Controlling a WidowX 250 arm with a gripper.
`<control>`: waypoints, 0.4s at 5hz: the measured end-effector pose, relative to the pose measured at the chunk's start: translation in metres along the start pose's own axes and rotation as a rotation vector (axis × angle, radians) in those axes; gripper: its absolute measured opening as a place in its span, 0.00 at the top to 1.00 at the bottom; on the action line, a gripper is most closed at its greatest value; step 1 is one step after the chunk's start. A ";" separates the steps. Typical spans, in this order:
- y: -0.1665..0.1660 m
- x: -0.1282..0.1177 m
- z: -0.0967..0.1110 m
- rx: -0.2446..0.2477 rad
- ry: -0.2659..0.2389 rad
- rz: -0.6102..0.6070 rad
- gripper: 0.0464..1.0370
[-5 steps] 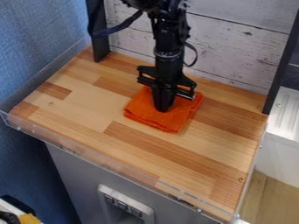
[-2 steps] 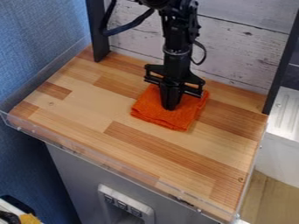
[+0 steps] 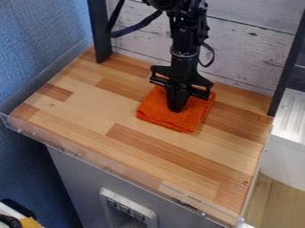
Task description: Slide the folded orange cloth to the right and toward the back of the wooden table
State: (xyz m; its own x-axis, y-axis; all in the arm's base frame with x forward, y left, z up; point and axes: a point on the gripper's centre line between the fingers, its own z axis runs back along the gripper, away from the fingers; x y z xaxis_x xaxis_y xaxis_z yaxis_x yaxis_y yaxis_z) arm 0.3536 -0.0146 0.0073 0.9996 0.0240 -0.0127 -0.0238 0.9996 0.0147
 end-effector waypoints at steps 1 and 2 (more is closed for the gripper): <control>-0.004 -0.006 0.002 0.003 0.018 -0.002 0.81; -0.005 -0.024 0.010 -0.003 0.051 -0.032 0.56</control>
